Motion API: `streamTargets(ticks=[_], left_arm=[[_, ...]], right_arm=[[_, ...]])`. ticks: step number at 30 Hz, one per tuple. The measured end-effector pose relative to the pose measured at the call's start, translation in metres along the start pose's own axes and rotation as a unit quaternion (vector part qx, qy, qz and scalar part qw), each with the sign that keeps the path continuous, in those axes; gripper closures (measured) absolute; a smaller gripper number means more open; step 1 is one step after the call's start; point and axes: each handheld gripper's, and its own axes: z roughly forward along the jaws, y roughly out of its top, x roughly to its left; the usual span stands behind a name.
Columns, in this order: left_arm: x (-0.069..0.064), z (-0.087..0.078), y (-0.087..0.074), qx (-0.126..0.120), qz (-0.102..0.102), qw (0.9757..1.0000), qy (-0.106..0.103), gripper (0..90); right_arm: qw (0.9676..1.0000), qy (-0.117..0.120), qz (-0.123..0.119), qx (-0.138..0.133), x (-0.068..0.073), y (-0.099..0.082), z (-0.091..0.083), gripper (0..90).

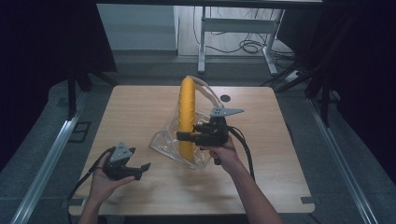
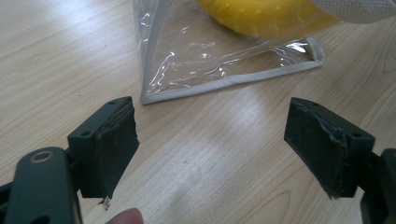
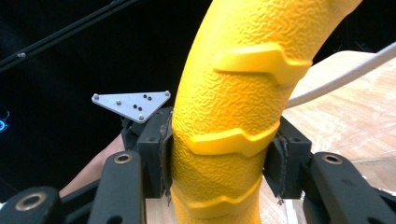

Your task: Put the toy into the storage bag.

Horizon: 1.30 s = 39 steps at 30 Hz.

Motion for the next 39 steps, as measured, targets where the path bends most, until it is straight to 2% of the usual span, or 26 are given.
streamTargets(ticks=[2,8,18,22,27,39], left_arm=[[0.0,0.0,0.0,0.002,0.001,1.0,0.0,17.1],[0.0,0.001,0.0,0.004,0.004,1.0,-0.001,17.1],[-0.001,0.002,0.0,0.006,0.005,1.0,0.0,17.1],[-0.001,0.003,0.0,0.008,0.003,1.0,-0.001,17.1],[-0.001,0.003,-0.001,0.008,0.004,1.0,-0.001,17.1],[-0.001,0.002,-0.003,0.007,0.0,1.0,0.0,17.1]], right_arm=[[0.9999,-0.01,0.006,-0.006,-0.003,0.0,-0.004,49.0],[0.9997,-0.016,0.01,-0.014,-0.006,0.001,-0.009,48.4],[0.9988,-0.042,-0.011,-0.021,-0.002,0.002,-0.012,45.4],[0.9976,-0.061,-0.025,-0.02,0.001,0.002,-0.012,38.3],[0.9968,-0.071,-0.03,-0.023,0.002,0.001,-0.015,34.0],[0.9945,-0.088,-0.041,-0.039,0.007,0.001,-0.031,34.0]])
